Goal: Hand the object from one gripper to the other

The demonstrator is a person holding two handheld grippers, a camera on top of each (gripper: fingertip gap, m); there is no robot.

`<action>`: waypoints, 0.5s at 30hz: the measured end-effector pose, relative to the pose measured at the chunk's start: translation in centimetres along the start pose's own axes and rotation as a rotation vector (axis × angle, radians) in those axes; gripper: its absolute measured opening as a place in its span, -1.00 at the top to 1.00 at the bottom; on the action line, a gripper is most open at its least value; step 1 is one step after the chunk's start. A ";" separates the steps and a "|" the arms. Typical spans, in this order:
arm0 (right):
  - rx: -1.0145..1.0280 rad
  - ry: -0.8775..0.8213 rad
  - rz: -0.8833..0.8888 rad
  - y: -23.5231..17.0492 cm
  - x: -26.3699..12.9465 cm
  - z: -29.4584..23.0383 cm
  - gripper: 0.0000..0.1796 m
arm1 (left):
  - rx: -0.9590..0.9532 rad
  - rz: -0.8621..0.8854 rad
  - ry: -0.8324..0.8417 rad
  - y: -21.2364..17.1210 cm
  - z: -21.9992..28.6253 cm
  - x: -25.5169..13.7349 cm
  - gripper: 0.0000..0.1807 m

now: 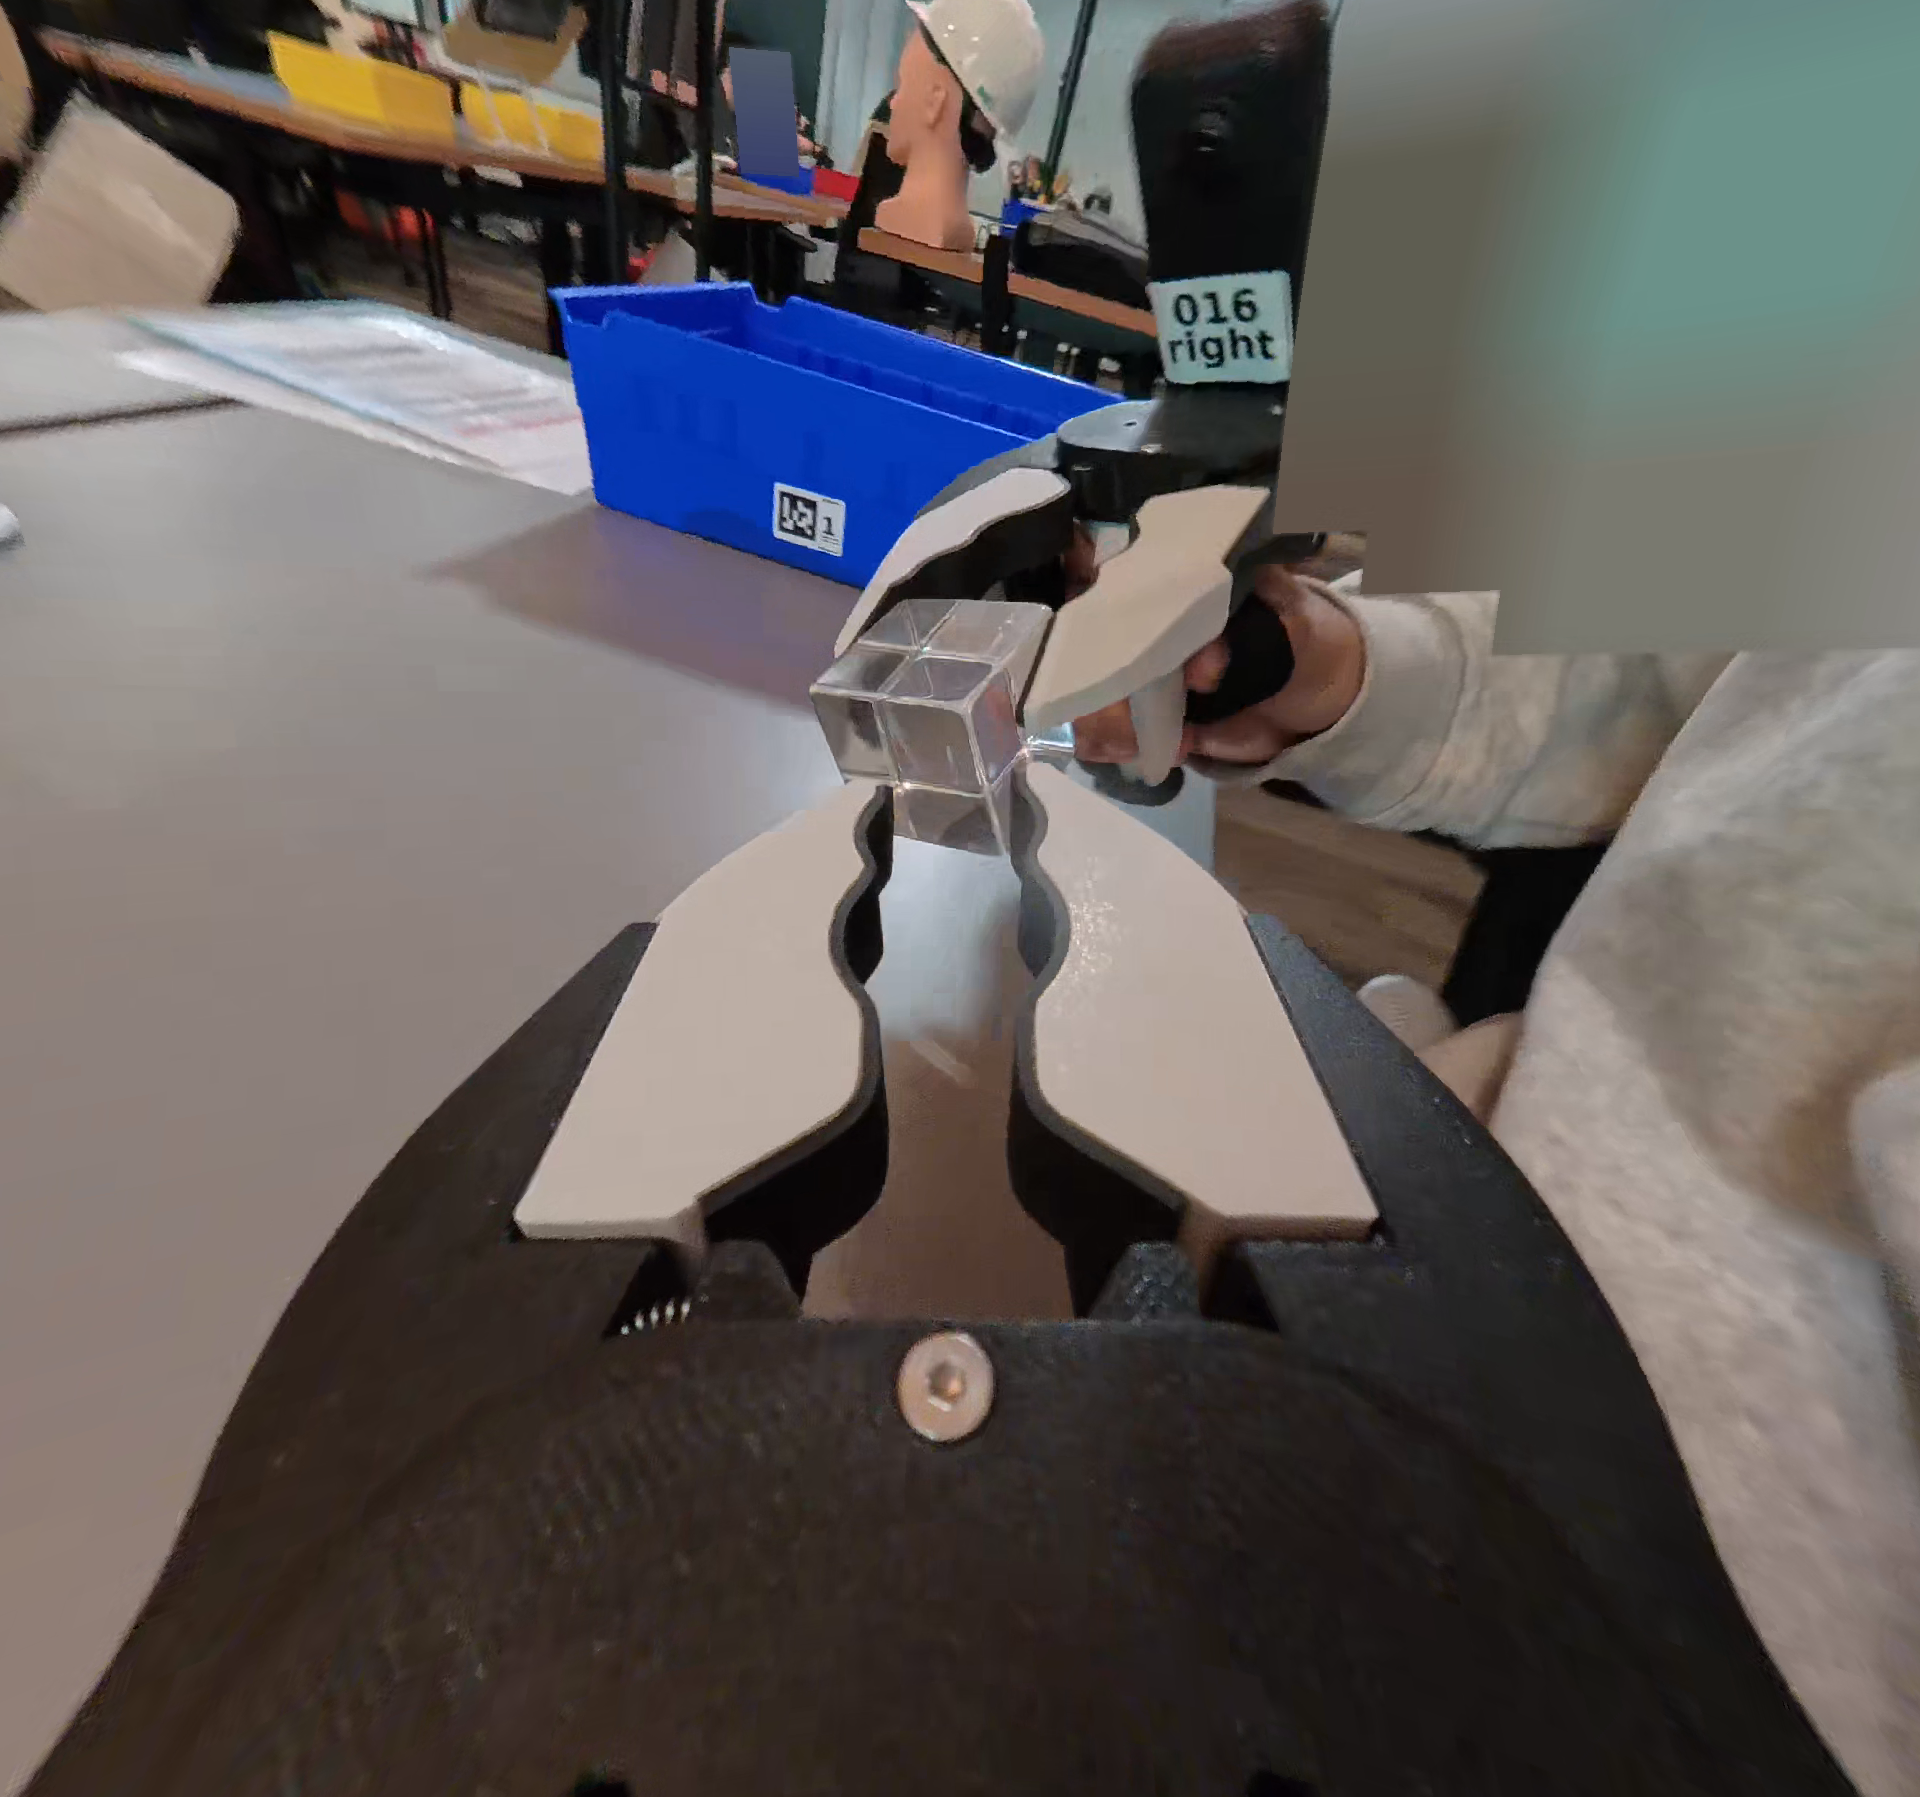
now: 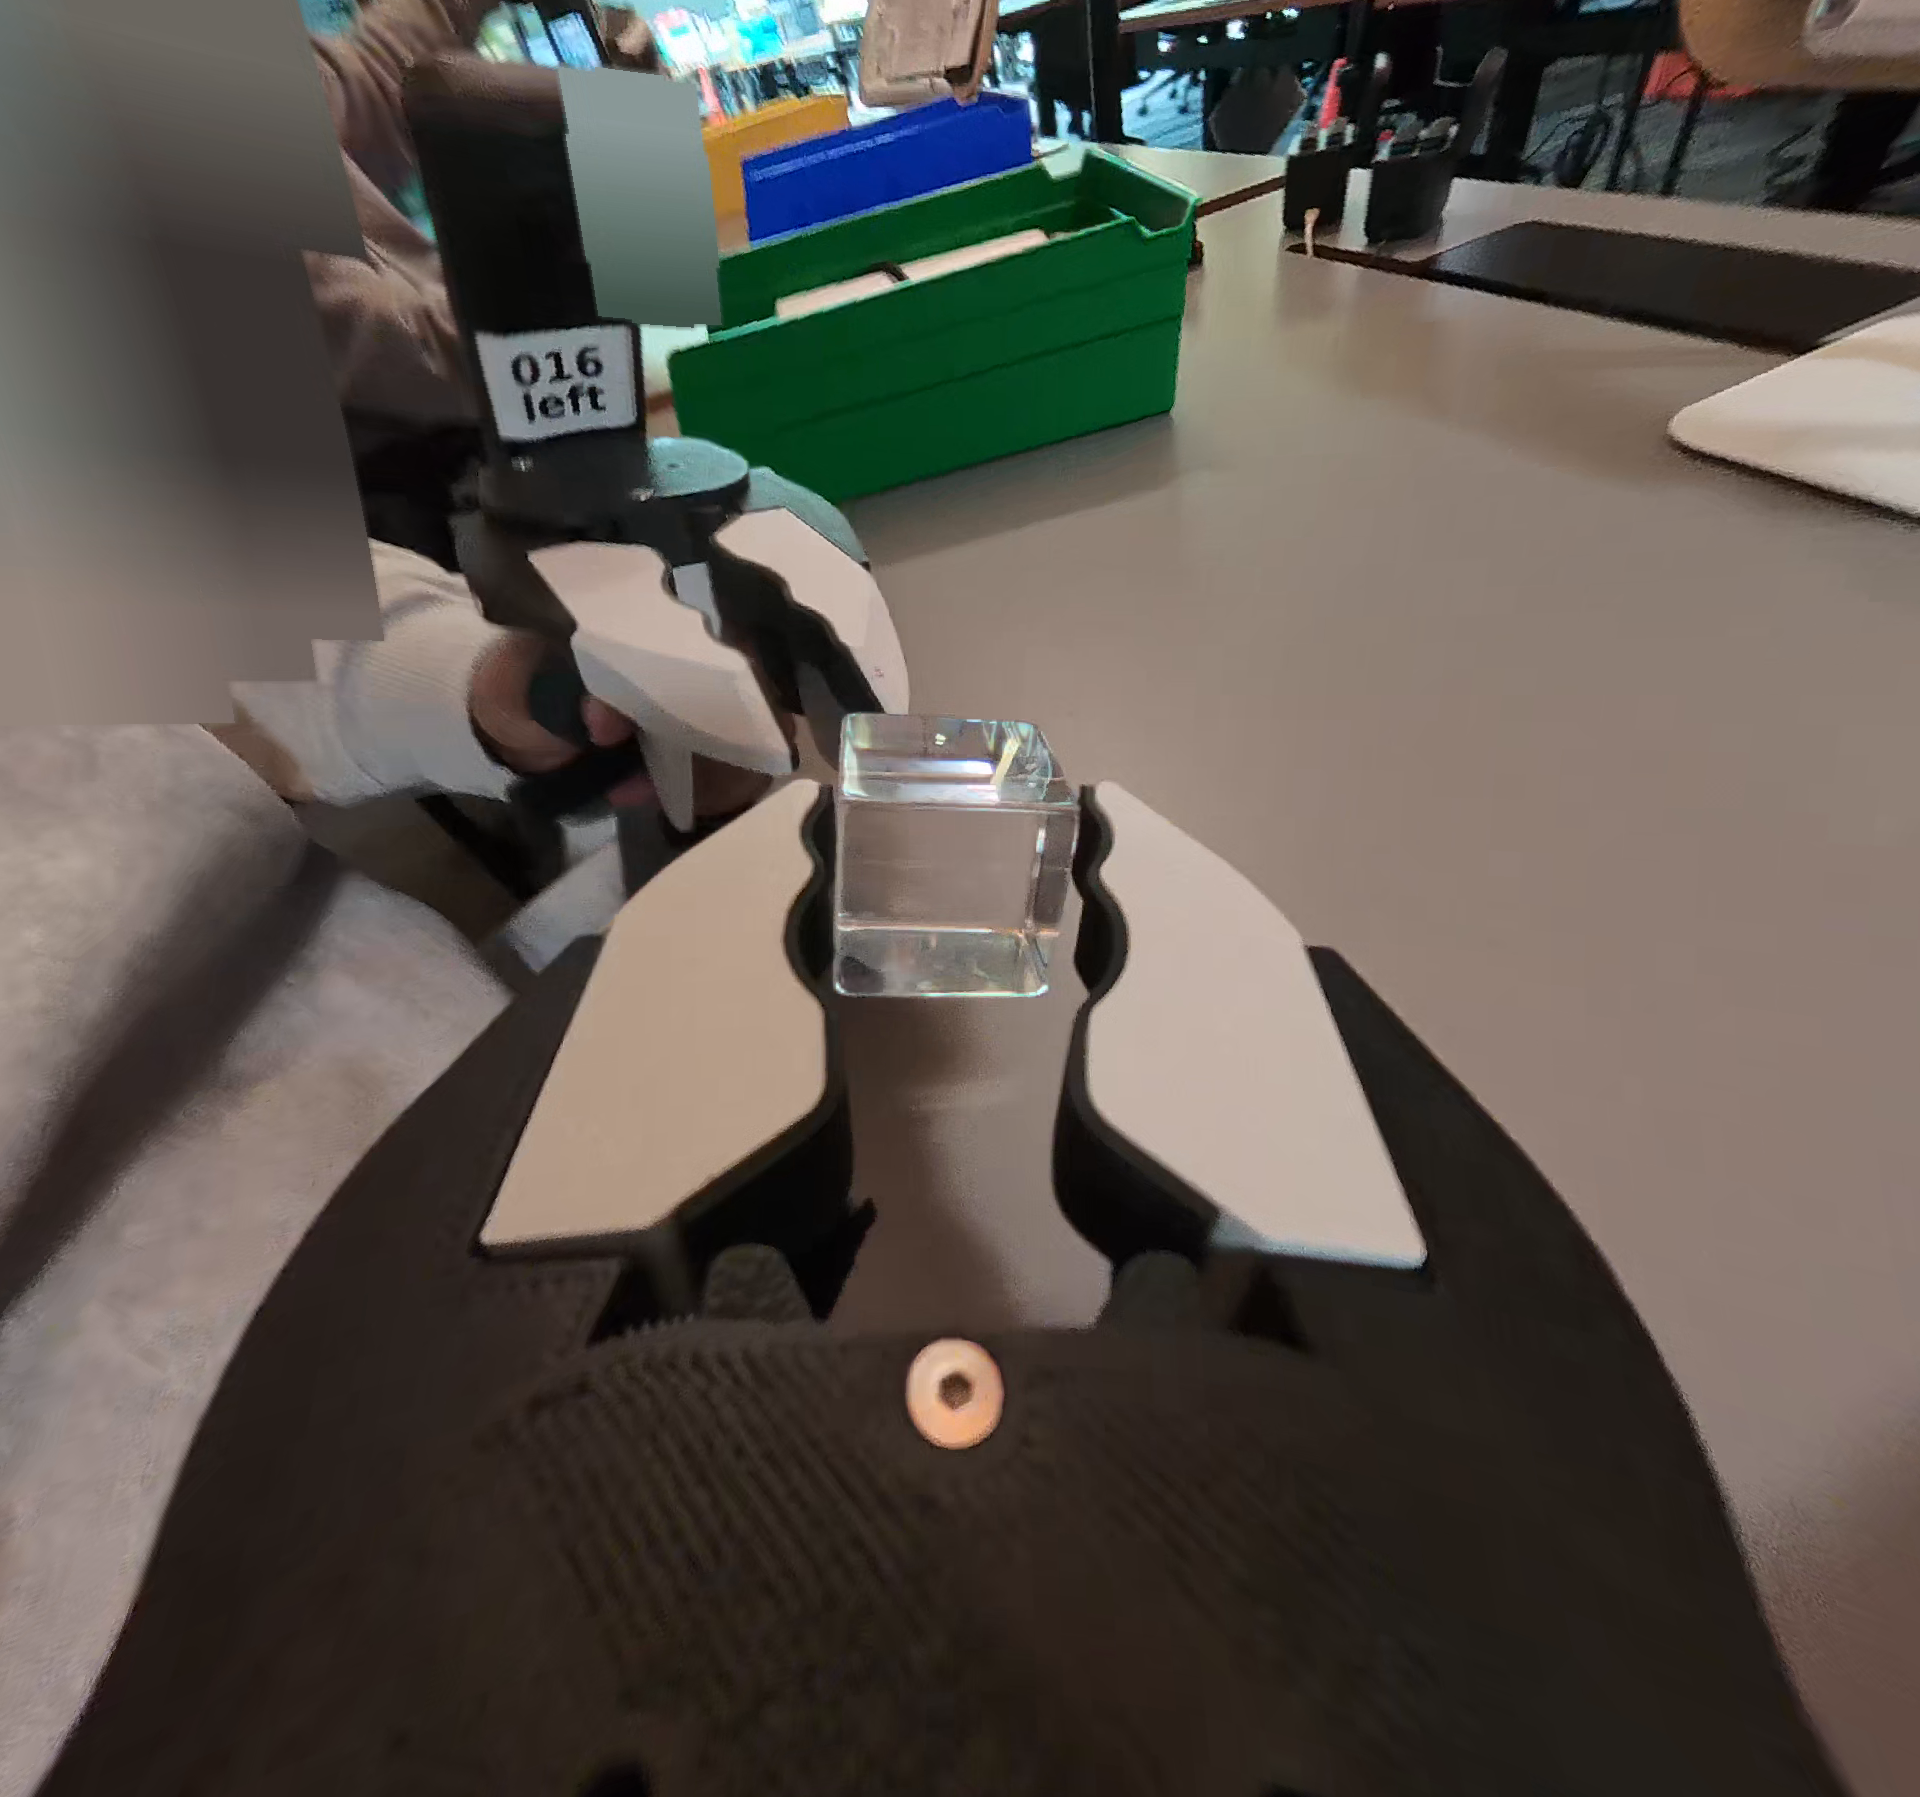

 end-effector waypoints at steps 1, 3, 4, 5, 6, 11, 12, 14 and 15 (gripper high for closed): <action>-0.043 -0.019 -0.016 0.0 0.0 -0.1 0.50 | -0.054 0.002 -0.012 -0.1 -0.2 0.0 0.76; -0.129 -0.065 -0.057 0.0 0.1 -0.3 0.50 | -0.159 0.003 -0.032 -0.3 -0.5 0.1 0.75; -0.172 -0.088 -0.081 -0.1 0.1 -0.4 0.50 | -0.205 0.002 -0.039 -0.5 -0.6 0.1 0.74; -0.213 -0.108 -0.103 -0.1 0.2 -0.5 0.50 | -0.242 -0.001 -0.040 -0.6 -0.8 0.2 0.74; -0.250 -0.126 -0.123 -0.2 0.3 -0.6 0.50 | -0.271 -0.006 -0.039 -0.8 -0.8 0.2 0.74; -0.411 -0.173 -0.223 -0.8 0.9 -1.3 0.50 | -0.339 -0.091 -0.031 -1.9 -0.7 0.9 0.65; -0.454 -0.183 -0.251 -1.0 1.1 -1.5 0.50 | -0.353 -0.115 -0.024 -2.2 -0.7 1.1 0.60; -0.568 -0.215 -0.321 -1.4 1.5 -2.0 0.50 | -0.384 -0.140 -0.009 -2.6 -0.7 1.3 0.51; -0.640 -0.238 -0.362 -1.7 1.7 -2.3 0.50 | -0.400 -0.149 -0.002 -2.7 -0.7 1.3 0.47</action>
Point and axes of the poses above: each gripper's, where its closed fingertips meet, x out along the fingers, y out of its top, z = x × y across the jaws, the point moved 8 cm from there along -x, back along the fingers, and after that the axes turned 4 degrees about z, right-handed, at the moved point
